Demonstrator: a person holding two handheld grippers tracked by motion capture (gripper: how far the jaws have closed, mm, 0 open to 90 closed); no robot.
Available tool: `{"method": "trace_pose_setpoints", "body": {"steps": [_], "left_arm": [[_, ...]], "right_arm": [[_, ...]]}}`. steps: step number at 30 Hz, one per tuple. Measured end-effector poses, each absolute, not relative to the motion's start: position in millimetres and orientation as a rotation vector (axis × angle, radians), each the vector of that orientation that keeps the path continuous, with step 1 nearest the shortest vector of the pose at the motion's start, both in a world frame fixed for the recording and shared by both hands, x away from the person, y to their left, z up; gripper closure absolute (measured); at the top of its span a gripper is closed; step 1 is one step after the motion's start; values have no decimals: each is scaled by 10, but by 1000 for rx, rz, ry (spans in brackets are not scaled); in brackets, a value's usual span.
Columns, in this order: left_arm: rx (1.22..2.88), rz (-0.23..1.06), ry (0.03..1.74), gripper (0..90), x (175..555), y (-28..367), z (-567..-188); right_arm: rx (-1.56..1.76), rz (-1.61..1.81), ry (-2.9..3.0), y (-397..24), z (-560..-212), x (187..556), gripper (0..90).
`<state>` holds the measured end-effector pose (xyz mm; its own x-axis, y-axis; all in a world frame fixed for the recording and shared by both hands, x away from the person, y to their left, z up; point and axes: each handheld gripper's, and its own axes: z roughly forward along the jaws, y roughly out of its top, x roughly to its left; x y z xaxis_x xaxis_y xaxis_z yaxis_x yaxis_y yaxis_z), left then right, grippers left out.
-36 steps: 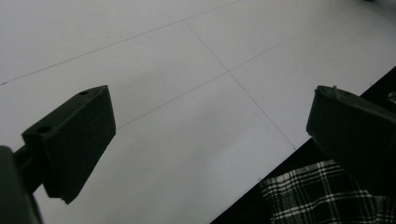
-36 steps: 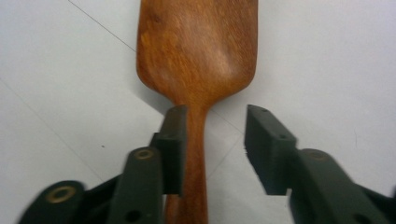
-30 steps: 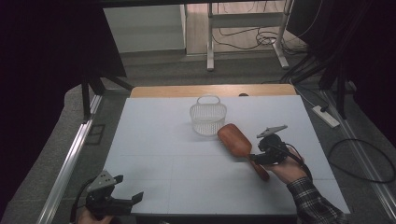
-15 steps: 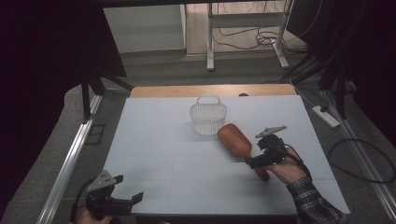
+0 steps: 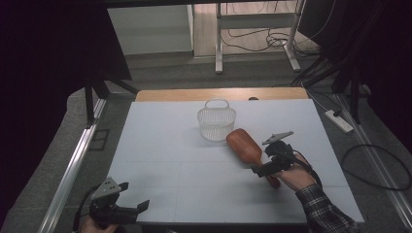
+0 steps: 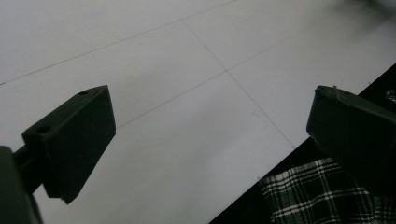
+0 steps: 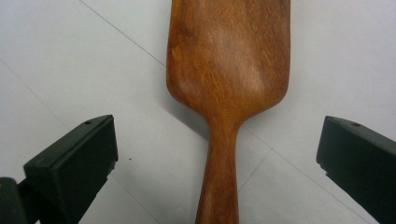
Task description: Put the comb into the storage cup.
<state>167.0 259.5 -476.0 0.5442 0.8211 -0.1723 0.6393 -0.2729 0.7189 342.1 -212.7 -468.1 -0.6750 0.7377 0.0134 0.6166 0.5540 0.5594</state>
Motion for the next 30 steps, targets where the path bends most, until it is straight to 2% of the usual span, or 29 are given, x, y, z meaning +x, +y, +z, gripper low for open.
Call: {"method": "trace_pose_setpoints", "body": {"steps": [30], "left_arm": [[2015,300,1173,21,1671,2585,-4760]], "right_arm": [[1223,591,2615,-2025,-4991,3566,0]]}}
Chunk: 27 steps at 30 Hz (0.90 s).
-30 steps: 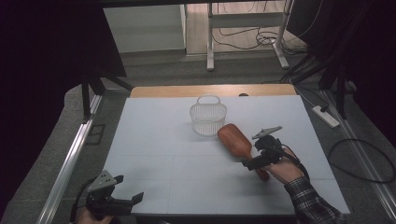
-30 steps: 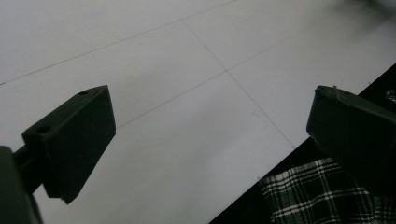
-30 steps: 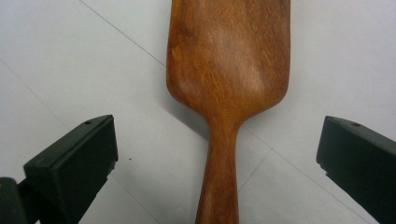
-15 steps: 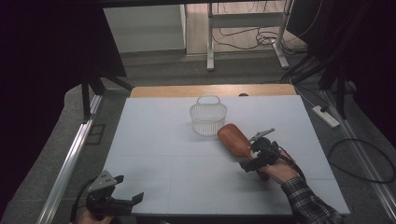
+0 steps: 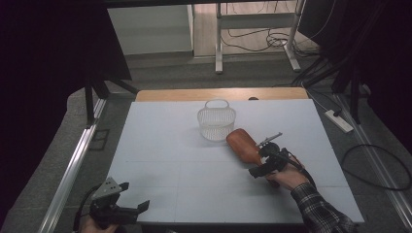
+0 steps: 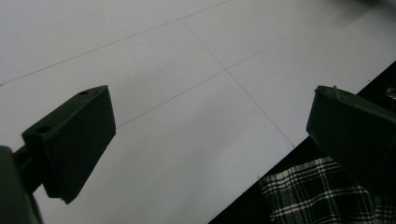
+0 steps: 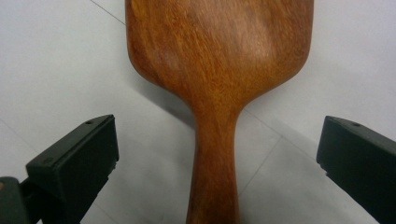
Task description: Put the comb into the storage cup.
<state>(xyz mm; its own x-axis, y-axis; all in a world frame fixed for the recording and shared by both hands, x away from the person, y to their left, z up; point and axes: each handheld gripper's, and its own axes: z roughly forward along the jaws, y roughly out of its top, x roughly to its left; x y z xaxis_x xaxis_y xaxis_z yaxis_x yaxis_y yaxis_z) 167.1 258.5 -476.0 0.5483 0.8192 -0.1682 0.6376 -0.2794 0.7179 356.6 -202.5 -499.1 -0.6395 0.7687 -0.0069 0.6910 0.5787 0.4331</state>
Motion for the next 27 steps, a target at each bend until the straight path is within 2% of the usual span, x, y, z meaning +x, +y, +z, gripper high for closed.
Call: {"method": "trace_pose_setpoints", "body": {"steps": [7,9,16,22,25,26,27], "left_arm": [[2017,299,1172,21,1671,2585,-4760],[2016,299,1171,21,1671,2584,-4761],[2018,299,1171,21,1672,2582,-4761],[2019,300,1172,21,1672,2581,-4761],[2019,300,1172,21,1672,2581,-4761],[2019,300,1172,21,1672,2581,-4761],[2019,300,1172,21,1672,2581,-4760]], "right_arm": [[1228,542,2608,-1997,-5037,3591,0],[1224,526,2596,-1996,-5042,3594,25],[1181,521,2578,-1994,-5018,3579,250],[1171,561,2586,-1996,-4986,3576,501],[1173,560,2603,-1996,-4990,3581,579],[1173,560,2603,-1996,-4990,3581,579],[1175,563,2620,-1996,-4993,3584,647]]}}
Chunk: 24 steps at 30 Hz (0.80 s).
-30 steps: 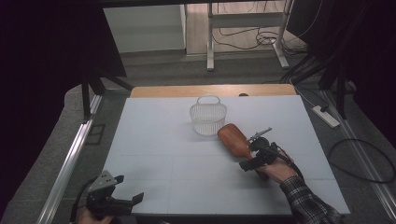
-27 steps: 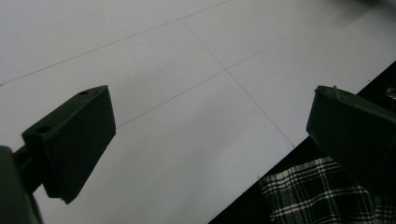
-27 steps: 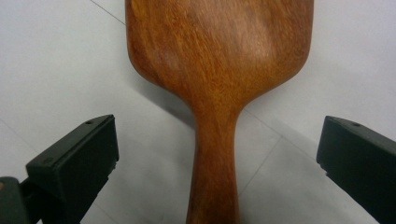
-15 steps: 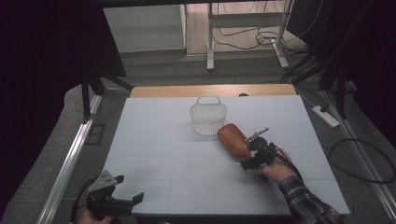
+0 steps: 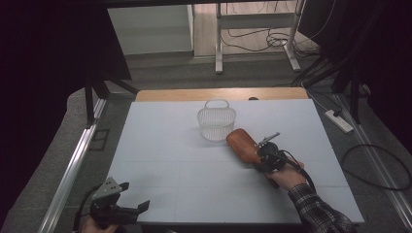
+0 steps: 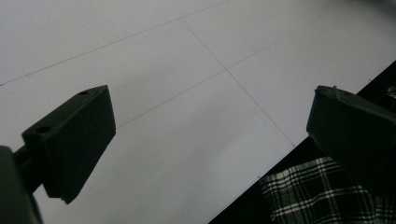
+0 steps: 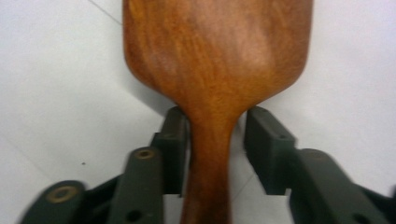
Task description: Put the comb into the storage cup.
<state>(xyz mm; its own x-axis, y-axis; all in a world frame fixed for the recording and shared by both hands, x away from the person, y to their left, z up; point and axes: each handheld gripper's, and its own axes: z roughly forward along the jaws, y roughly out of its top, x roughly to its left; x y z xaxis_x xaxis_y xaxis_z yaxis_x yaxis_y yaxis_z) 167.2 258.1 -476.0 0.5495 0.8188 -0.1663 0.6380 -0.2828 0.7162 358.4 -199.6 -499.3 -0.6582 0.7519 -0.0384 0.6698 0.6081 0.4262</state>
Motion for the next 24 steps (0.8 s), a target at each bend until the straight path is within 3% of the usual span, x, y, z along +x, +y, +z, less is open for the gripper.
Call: {"method": "trace_pose_setpoints", "body": {"steps": [7,24], "left_arm": [[2020,302,1172,21,1672,2579,-4761],[2019,313,1168,16,1663,2578,-4754]], "right_arm": [[1216,554,2640,-2014,-4983,3596,708],[1213,669,2615,-2102,-4969,3523,721]]}}
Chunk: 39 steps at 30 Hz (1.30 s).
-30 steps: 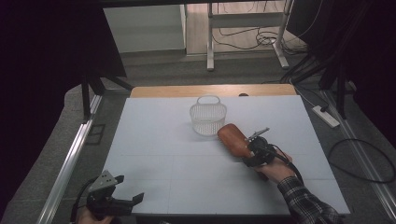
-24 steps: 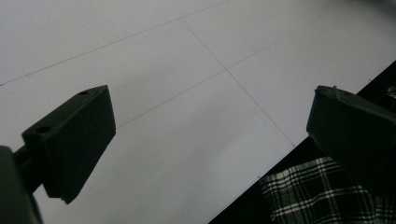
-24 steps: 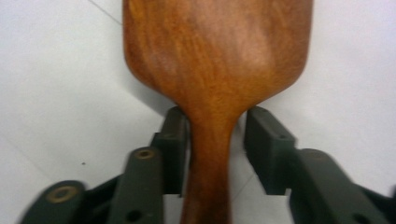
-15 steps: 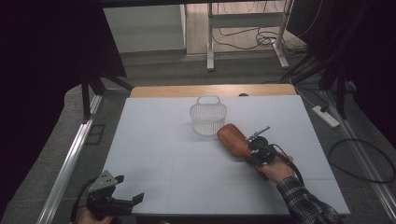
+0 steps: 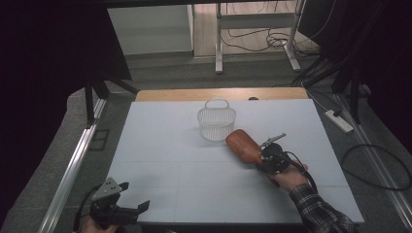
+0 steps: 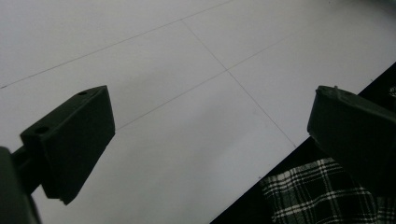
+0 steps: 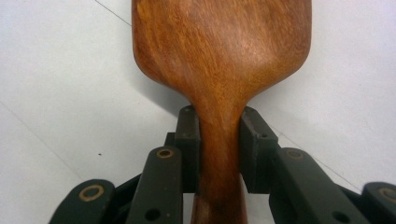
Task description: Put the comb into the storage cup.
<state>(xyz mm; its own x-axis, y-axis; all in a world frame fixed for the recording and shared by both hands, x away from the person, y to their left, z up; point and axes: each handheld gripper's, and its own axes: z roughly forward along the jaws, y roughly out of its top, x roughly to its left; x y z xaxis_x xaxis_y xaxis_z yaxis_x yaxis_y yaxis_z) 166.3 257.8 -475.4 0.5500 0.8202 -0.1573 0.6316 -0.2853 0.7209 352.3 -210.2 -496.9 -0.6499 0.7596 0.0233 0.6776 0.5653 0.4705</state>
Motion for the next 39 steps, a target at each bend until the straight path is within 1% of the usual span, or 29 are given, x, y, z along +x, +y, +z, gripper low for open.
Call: {"method": "trace_pose_setpoints", "body": {"steps": [5,12,14,21,27,31,36,39], "left_arm": [[2019,317,1163,10,1662,2573,-4750],[2063,321,1147,6,1676,2529,-4746],[2044,295,1146,8,1698,2534,-4746],[2008,301,1122,1,1759,2511,-4745],[1976,252,1103,0,1830,2466,-4728],[1970,227,1085,1,1908,2436,-4729],[1985,240,1056,3,1993,2391,-4726],[1984,224,1045,1,2050,2348,-4722]], "right_arm": [[1209,705,2598,-2131,-4943,3479,721],[1196,752,2588,-2168,-4874,3409,720],[1186,770,2584,-2177,-4847,3382,720],[1180,820,2564,-2212,-4780,3346,720],[1151,875,2545,-2245,-4694,3293,720],[1135,896,2540,-2243,-4648,3262,720],[1134,911,2533,-2246,-4615,3229,720],[1127,915,2525,-2254,-4605,3220,720]]}}
